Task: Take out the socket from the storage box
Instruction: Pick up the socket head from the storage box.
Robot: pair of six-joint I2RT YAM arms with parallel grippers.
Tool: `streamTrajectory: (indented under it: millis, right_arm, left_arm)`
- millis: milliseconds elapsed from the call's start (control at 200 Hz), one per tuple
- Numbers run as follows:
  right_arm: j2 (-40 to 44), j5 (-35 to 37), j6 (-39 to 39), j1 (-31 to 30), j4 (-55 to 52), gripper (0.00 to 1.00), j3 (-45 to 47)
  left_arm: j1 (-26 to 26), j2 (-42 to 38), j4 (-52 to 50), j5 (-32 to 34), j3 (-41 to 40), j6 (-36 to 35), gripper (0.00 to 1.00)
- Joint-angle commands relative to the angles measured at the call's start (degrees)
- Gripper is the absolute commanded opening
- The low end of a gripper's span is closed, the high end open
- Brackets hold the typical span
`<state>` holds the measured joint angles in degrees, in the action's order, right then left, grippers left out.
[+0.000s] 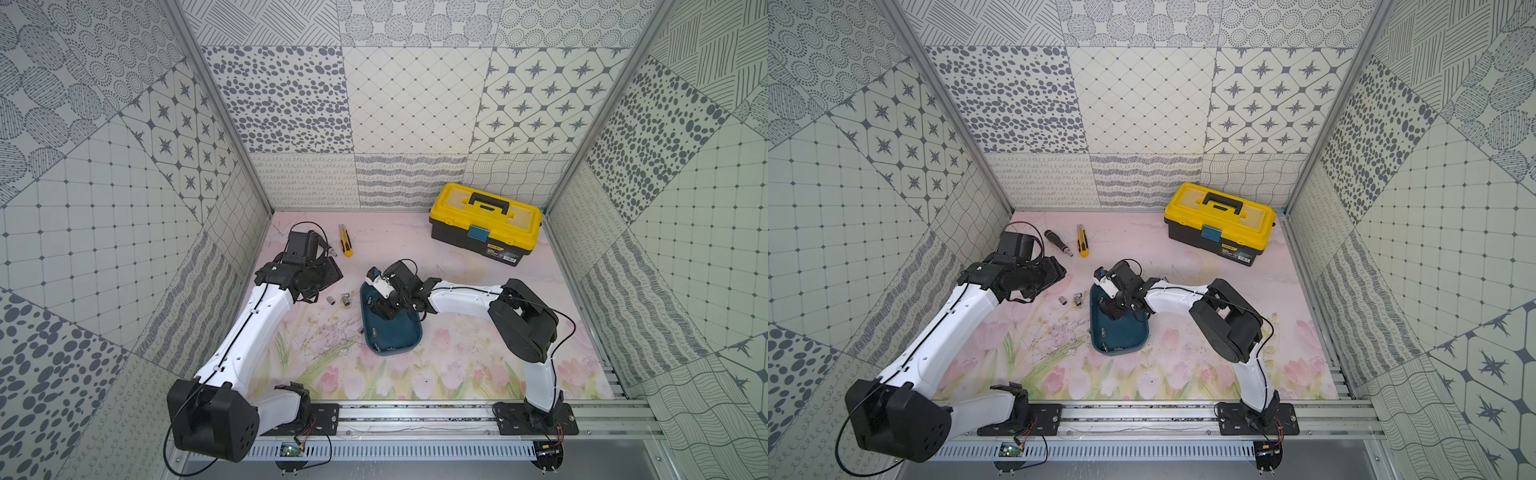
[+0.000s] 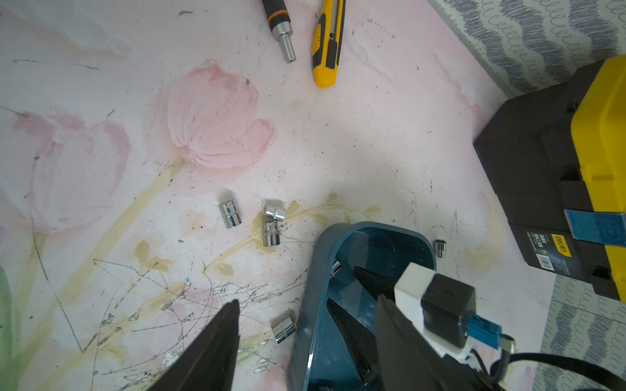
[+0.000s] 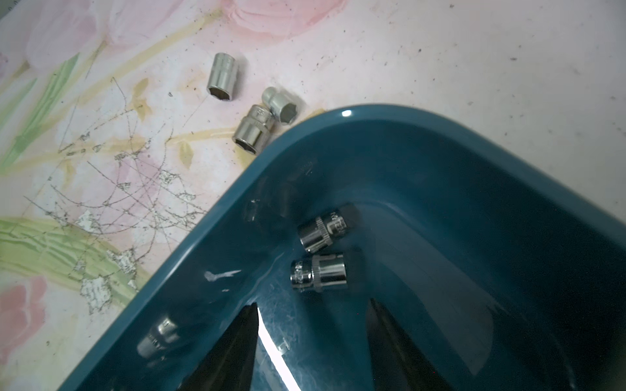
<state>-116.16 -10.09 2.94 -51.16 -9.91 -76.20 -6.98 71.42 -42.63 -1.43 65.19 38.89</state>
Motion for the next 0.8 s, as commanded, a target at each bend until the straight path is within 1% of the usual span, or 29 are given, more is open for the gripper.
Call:
streamTrajectory:
  millis: [0, 385, 565, 795]
  right_arm:
    - [-1.7, -0.6, -2.2, -0.2, 2.4, 0.57, -1.7]
    - [-3.9, -1.1, -3.8, -0.3, 2.4, 0.56, -3.7]
    - [-4.8, 1.3, -4.3, -0.7, 2.4, 0.54, -4.4]
    - [-5.7, 2.5, -5.0, -1.3, 2.1, 0.52, -4.8]
  left_arm:
    - [0.3, -0.1, -0.5, -2.3, 0.0, -1.4, 0.67]
    - [1.0, 0.0, -0.1, -3.3, -0.5, -1.6, 0.67]
    - [1.8, 0.0, 0.3, -4.3, -0.9, -1.5, 0.67]
    - [2.3, 0.2, 0.9, -5.1, -1.4, -1.5, 0.67]
